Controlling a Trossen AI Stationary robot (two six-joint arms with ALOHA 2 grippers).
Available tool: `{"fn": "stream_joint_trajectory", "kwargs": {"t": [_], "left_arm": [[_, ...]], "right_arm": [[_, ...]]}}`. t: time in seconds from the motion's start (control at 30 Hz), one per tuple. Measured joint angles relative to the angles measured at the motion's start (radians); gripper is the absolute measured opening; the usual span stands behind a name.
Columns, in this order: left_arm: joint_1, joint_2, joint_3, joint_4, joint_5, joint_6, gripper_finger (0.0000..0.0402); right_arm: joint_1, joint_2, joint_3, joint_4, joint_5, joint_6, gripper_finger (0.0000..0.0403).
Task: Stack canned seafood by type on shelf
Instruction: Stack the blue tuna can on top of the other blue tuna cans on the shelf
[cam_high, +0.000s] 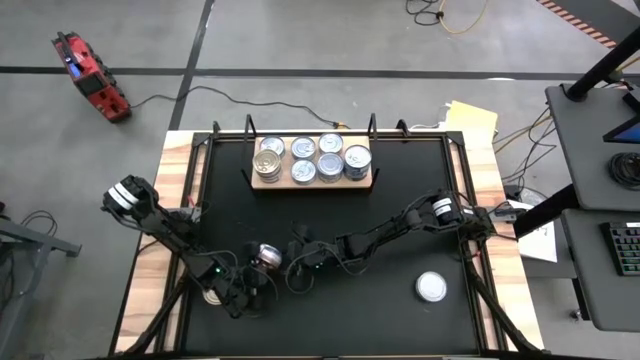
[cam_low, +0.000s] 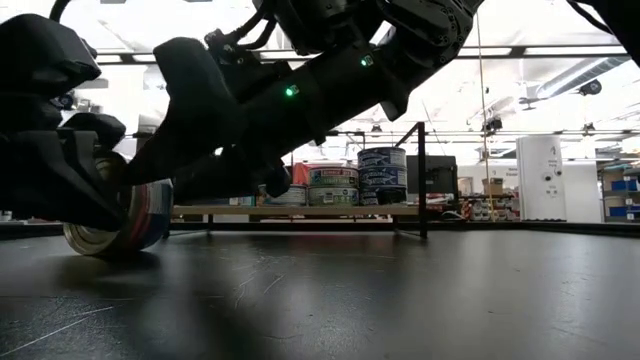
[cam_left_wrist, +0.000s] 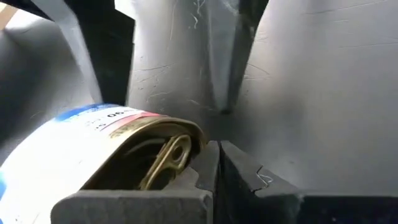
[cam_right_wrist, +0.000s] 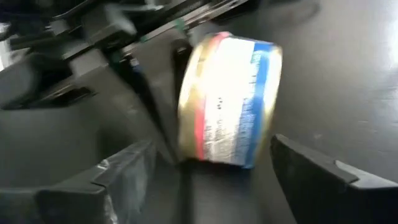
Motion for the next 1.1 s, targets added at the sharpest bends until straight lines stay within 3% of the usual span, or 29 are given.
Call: {"fn": "stream_joint_trajectory", "kwargs": {"t": [0.23,0.53,0.7,0.87,1.1], "left_arm": [[0.010,0.028,0.000,0.009,0.001,0.005,0.0000],[0.011,0.050,-0.001,0.040,0.013,0.021,0.0000],[0.011,0.049,0.001,0.052,0.005,0.019,0.0000],[0.011,0.049,0.004,0.051,0.009,0.022,0.0000],[0.010,0.032,0.054,-0.047,0.091,0.023,0.0000]], "right_arm": [[-0.002,0.000,0.017,-0.003,0.076,0.001,0.0324],[-0.015,0.078,0.094,-0.010,0.069,-0.016,0.0298],[-0.018,0.079,0.101,-0.007,0.092,-0.015,0.0261],[-0.019,0.079,0.101,-0.023,0.093,-0.003,0.0175],[-0.018,0.028,0.101,-0.189,0.093,0.024,0.0175]]}}
